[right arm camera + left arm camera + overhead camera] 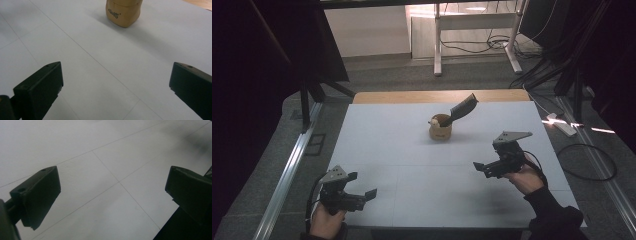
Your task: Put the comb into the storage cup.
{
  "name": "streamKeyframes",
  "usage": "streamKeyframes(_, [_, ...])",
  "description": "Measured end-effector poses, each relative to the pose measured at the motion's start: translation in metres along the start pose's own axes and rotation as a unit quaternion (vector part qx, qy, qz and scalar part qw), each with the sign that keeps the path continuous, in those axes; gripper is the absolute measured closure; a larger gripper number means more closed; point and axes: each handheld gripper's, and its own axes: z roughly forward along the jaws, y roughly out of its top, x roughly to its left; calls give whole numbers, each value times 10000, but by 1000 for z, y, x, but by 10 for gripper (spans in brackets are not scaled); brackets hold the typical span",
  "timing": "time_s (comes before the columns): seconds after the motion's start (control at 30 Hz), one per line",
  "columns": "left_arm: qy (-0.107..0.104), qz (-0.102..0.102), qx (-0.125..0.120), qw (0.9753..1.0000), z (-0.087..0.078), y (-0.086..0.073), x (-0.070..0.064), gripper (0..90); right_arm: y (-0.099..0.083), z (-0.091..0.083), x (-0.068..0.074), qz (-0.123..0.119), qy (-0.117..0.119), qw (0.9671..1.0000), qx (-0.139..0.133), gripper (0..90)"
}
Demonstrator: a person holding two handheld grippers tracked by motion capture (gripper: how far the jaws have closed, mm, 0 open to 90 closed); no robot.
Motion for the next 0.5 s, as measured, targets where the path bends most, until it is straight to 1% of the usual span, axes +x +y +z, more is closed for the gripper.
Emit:
streamKeyframes(0.3, [76,26,1,10000,-2,-1,0,6,-10,-7,0,32,-16,10000,32,0])
streamKeyframes(0.5, [74,16,11,10000,-2,-1,0,6,-17,-13,1,34,-53,10000,54,0])
